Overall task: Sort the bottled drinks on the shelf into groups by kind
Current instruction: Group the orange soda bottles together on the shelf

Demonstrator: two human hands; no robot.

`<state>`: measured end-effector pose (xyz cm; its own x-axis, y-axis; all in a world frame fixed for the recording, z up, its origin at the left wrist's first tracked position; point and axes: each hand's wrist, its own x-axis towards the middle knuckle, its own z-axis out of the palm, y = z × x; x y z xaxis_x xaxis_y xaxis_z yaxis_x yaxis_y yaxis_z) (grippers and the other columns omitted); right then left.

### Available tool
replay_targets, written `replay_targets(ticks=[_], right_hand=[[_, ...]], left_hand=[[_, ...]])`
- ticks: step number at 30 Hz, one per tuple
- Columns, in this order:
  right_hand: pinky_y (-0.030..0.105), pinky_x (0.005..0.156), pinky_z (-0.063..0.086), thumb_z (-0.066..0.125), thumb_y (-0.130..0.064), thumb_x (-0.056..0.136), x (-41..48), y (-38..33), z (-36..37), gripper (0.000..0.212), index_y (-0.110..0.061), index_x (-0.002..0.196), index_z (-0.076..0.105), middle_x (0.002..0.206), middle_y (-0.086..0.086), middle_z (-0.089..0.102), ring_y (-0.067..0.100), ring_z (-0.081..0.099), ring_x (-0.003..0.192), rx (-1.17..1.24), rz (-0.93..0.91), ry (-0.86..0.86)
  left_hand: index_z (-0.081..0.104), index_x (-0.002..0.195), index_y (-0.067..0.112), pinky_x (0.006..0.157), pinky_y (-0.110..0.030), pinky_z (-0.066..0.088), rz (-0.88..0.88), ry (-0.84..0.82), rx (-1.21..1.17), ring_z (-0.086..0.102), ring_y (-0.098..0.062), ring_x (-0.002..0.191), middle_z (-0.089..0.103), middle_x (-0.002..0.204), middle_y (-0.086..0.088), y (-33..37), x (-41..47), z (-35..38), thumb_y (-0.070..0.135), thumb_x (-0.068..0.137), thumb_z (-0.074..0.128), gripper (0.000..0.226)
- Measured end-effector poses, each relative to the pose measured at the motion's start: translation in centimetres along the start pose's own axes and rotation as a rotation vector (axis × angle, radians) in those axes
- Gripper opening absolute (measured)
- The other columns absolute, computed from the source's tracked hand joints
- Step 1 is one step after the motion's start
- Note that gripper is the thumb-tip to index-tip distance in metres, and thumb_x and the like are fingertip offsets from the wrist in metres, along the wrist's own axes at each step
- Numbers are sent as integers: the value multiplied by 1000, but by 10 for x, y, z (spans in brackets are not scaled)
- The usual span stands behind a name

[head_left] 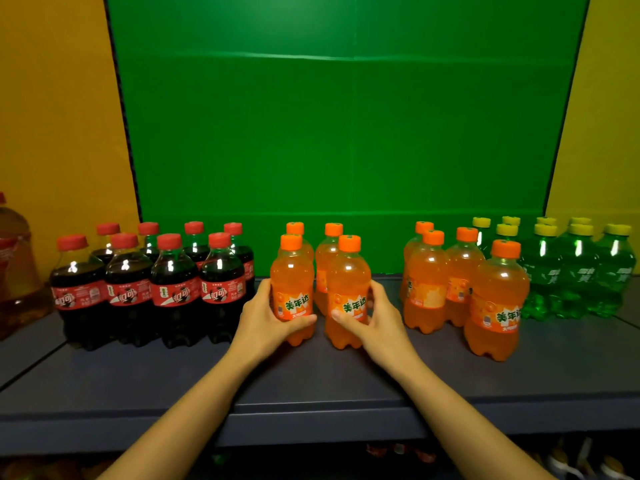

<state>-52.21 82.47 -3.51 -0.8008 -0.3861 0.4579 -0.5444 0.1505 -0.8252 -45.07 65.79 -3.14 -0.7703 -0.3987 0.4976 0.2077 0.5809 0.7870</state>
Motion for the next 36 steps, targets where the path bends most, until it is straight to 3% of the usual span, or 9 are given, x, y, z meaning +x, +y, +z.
replay_targets(ticks=[3,8,13,19,23,26,28,33,36], right_hand=[[38,101,43,74,-29,76,8,-1,10,71,-18,134,34,129,3,52,17,51,119,-44,-12,-18],[31,101,41,71,-31,78,12,3,18,74,-17,137,28,134,3,48,15,48,121,-72,-28,-12],[25,98,37,69,-32,80,13,7,20,75,-15,139,25,135,4,44,16,44,123,-120,-71,0],[21,96,34,68,-32,81,12,7,20,75,-15,140,25,135,3,43,9,41,119,-133,-86,3],[28,104,35,64,-38,82,11,7,19,70,-17,139,28,132,-1,42,13,41,124,-124,-78,17],[38,107,36,59,-39,86,9,5,15,63,-19,139,31,130,-4,40,15,41,126,-95,-73,60],[39,103,41,57,-33,88,8,2,10,53,-18,134,36,125,-5,42,15,45,121,-86,-93,112],[7,84,37,52,-16,92,14,-11,-22,35,-10,126,44,118,-2,44,10,46,107,-174,-195,326],[22,93,36,48,-17,87,17,-19,-49,36,-5,121,48,114,1,44,15,44,109,-290,-269,553]], left_hand=[[46,120,22,78,-13,47,40,-5,6,57,0,94,58,108,5,-6,1,0,24,63,83,68],[46,124,23,91,-28,45,86,8,83,53,-12,107,52,113,1,-15,3,3,31,65,81,68],[44,126,21,83,-15,38,109,18,117,48,-7,104,48,115,4,-13,2,8,31,67,80,70],[32,135,18,91,-23,41,123,34,101,50,-12,114,46,123,3,-11,1,11,26,68,80,83],[20,142,11,104,-24,31,193,149,177,35,-12,127,33,134,-1,-3,-4,11,36,69,78,97],[37,132,9,101,-7,24,377,307,162,35,-6,123,36,127,5,8,-9,6,39,76,66,70],[50,118,9,99,-8,29,483,337,118,42,-7,116,44,120,5,16,-13,3,30,80,58,44],[55,96,15,82,-11,39,601,155,2,51,-2,93,52,97,7,31,-18,17,13,81,56,15],[55,94,16,78,-12,39,571,0,-24,51,-3,88,53,94,6,40,-16,34,11,80,58,15]])
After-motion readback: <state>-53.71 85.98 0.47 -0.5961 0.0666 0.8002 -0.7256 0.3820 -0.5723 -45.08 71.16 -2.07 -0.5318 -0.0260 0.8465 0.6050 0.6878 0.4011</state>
